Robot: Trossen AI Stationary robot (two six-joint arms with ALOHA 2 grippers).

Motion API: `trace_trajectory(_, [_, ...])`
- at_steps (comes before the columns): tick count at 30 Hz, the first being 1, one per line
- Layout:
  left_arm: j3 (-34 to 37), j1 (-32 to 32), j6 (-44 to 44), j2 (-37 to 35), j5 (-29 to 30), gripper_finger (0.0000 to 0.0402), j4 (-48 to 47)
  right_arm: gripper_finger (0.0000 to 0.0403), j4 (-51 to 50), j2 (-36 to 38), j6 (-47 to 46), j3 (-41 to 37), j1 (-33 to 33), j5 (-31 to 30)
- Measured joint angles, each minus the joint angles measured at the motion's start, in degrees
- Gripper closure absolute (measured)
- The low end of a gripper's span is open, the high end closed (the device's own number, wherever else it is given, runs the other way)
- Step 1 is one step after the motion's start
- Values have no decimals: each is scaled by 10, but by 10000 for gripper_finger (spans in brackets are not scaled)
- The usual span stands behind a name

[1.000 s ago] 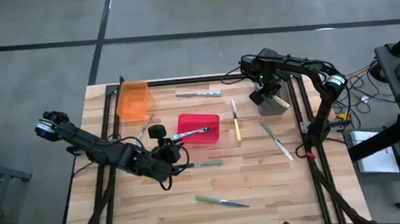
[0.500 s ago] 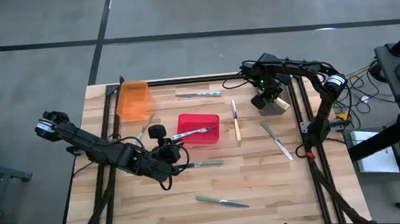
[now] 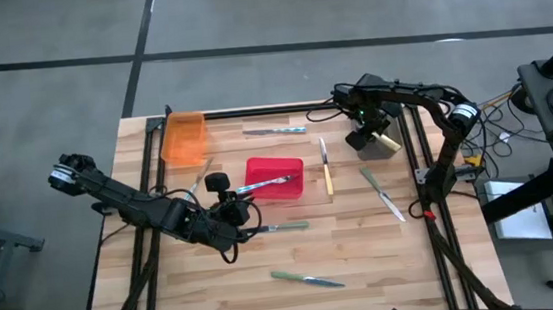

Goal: Sort silverware by color (type)
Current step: Put the middle green table knife into the orange bin

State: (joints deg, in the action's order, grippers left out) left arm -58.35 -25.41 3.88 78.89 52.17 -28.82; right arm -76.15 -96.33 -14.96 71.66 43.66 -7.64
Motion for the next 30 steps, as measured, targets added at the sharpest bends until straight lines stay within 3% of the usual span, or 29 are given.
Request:
trace_trajectory(8, [0, 0, 0, 0, 0, 363, 0, 272, -18, 34, -25, 17, -6, 0])
trace_trajectory(13, [0, 0, 15, 0, 0, 363, 0, 276, -9, 95, -45, 18, -47, 1])
trace_trajectory(22, [0, 0, 133, 0, -6, 363, -32, 286, 120, 255, -90, -28, -201, 1])
trace_trajectory(30, [0, 2, 342, 0, -104, 363, -168, 289, 281, 377, -149, -115, -365, -35])
